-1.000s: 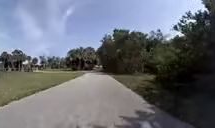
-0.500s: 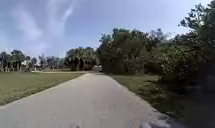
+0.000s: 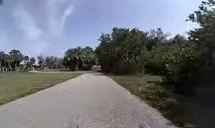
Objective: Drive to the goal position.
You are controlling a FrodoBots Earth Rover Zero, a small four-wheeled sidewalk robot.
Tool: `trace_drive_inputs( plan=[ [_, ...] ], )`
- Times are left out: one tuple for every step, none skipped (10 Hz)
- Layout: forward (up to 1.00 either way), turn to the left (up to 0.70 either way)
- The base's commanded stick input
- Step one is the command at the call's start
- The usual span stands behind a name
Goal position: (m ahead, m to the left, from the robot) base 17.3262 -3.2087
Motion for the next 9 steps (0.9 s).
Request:
trace_drive_inputs(
  plan=[
    [0.70, 0.00],
    [0.70, 0.00],
    [0.70, 0.00],
    [0.70, 0.00],
    [0.70, 0.00],
    [0.70, 0.00],
    [0.70, 0.00],
    [0.70, 0.00],
    [0.70, 0.00]
  ],
)
